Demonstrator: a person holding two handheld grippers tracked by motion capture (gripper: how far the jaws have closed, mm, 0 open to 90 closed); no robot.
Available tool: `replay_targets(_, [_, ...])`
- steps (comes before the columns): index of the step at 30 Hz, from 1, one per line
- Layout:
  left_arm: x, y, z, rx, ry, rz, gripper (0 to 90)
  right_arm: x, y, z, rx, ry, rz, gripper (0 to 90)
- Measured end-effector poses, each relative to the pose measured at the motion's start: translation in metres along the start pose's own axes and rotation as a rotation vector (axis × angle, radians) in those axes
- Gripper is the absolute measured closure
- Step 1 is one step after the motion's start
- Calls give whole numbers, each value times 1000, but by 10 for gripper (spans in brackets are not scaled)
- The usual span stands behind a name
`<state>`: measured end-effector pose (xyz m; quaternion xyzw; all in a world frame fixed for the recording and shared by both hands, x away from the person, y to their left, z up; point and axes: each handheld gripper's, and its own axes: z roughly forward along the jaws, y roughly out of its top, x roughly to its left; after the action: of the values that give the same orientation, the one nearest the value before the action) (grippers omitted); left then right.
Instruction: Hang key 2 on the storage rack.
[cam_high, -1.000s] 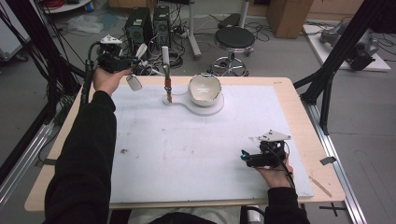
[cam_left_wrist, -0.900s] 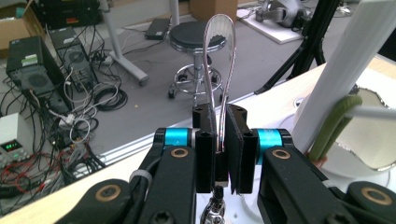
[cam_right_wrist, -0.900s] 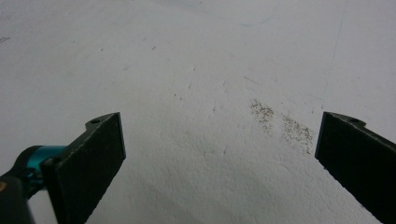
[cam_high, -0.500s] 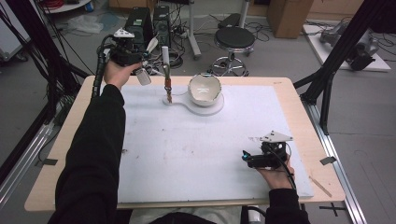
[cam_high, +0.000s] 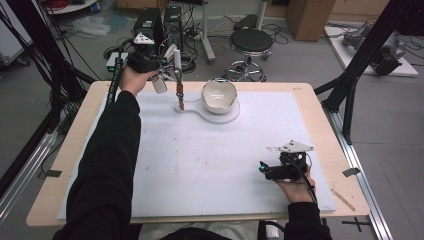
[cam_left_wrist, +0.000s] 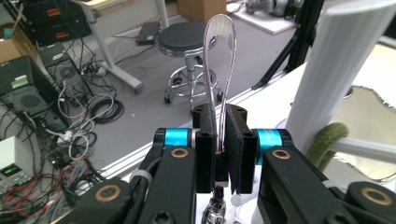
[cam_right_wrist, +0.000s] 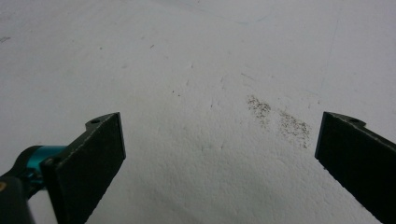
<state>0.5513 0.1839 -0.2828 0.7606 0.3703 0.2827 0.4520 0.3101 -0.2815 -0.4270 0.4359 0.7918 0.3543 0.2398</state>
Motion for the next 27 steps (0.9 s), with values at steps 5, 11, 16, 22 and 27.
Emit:
replay_targets(5, [-1, -1, 6, 6, 0, -7, 824, 0, 0, 1, 8, -7, 0, 7])
replay_targets(11, [-4, -1, 13, -16, -28, -28, 825, 1, 0, 1, 9, -10, -2, 7])
replay_targets(16, [-7, -2, 17, -17, -37, -31, 824, 1, -1, 0, 9, -8, -1, 7])
replay_targets(22, [-8, -1, 17, -20, -56, -59, 824, 0, -2, 0, 9, -13, 4, 7])
replay_targets(27, [-9, 0, 15, -29, -69, -68, 824, 1, -1, 1, 10, -16, 5, 7])
